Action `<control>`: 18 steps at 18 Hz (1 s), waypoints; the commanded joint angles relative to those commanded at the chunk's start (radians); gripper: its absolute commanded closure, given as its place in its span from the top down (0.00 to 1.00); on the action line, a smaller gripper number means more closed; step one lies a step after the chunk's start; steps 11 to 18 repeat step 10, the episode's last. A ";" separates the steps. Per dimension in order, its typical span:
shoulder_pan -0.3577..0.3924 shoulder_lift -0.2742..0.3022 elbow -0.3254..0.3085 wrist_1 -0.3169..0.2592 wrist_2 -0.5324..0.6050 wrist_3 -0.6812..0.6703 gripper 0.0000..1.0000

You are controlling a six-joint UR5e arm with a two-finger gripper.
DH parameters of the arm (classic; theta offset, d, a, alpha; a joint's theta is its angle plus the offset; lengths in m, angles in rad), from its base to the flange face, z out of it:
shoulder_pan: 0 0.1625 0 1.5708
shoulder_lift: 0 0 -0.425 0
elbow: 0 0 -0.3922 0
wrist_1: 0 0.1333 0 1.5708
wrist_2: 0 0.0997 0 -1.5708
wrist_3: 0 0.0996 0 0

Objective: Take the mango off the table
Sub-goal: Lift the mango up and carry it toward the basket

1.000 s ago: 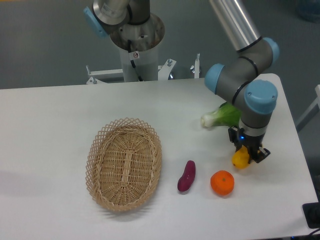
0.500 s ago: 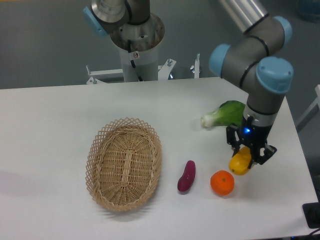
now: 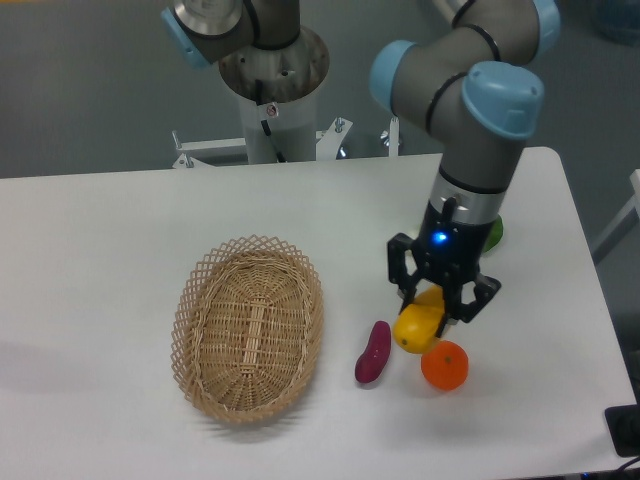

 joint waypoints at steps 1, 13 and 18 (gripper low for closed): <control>0.000 0.005 0.002 -0.006 0.000 0.002 0.44; 0.003 0.015 0.002 -0.018 -0.002 0.003 0.44; 0.003 0.015 0.002 -0.018 -0.002 0.003 0.44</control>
